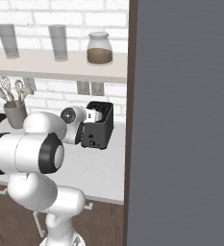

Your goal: Start the toaster. Once the lever pops up, take the bread to the plate on the dining counter.

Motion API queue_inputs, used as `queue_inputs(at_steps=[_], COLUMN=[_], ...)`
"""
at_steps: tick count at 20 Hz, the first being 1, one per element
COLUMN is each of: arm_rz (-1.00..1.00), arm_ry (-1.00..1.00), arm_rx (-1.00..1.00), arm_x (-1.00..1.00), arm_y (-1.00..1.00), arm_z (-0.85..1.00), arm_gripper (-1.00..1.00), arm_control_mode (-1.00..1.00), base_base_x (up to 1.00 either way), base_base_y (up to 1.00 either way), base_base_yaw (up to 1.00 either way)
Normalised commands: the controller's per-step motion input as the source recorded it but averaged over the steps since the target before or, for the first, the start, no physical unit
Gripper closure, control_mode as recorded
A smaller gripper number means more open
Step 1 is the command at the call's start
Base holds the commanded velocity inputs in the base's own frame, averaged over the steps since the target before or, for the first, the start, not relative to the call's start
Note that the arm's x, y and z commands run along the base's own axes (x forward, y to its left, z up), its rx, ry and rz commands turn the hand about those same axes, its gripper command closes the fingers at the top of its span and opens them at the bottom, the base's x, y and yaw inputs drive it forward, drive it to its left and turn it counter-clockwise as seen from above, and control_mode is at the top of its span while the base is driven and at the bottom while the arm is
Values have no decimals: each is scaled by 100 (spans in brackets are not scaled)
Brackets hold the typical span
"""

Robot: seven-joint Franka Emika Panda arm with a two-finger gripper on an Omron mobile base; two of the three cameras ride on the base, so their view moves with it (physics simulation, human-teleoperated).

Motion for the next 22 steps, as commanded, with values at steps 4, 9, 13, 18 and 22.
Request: queue_inputs(at_steps=[4, 9, 13, 18, 22], arm_rz=[0, 0, 0, 0, 0], arm_ry=[0, 0, 0, 0, 0], arm_rx=[0, 0, 0, 0, 0], arm_x=[0, 0, 0, 0, 0], arm_y=[0, 0, 0, 0, 0], arm_z=[0, 0, 0, 0, 0], arm_gripper=[-100, -100, -100, -100, -100], arm_control_mode=[-100, -100, -100, -100, -100], base_base_x=[0, 0, 0, 0, 0], base_base_y=[0, 0, 0, 0, 0], base_base_yaw=[0, 0, 0, 0, 0])
